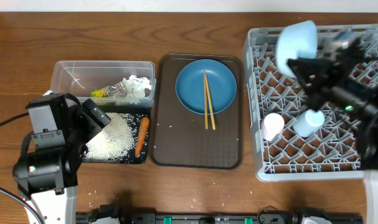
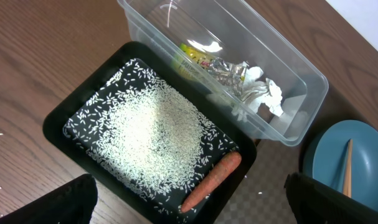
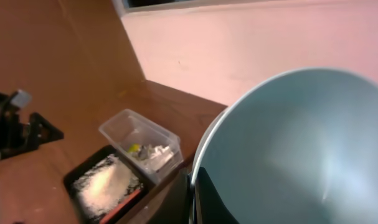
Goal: Sort waste into correct bins and load items into the dishwasher rack
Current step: 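Lower the light-blue bowl into the back of the rack and release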
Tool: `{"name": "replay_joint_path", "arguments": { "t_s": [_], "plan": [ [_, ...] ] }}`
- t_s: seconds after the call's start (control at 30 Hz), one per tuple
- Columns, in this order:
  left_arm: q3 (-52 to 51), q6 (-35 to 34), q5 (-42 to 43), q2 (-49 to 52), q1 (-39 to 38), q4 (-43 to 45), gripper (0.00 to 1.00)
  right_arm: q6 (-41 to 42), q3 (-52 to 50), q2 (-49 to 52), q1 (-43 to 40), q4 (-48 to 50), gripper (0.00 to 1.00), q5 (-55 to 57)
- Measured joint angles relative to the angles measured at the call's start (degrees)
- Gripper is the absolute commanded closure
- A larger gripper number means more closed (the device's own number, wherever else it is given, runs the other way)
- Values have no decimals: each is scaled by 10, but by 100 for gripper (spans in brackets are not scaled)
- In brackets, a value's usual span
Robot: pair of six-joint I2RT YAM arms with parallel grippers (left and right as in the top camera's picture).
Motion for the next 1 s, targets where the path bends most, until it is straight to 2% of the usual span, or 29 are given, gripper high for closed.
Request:
{"name": "replay_joint_path", "arguments": {
  "t_s": [0.17,0.37,0.67,1.0],
  "plan": [
    [0,0,0,0,0,0,1,2,0,99,-76,28,99,-148],
    [0,0,0,2,0,0,1,34,0,256,-89,84,99,-271],
    [0,0,0,2,0,0,1,54,0,410,-87,158,99,-304],
    [0,0,0,2,0,0,1,58,0,461,-36,245,99,-312]
  ]
}}
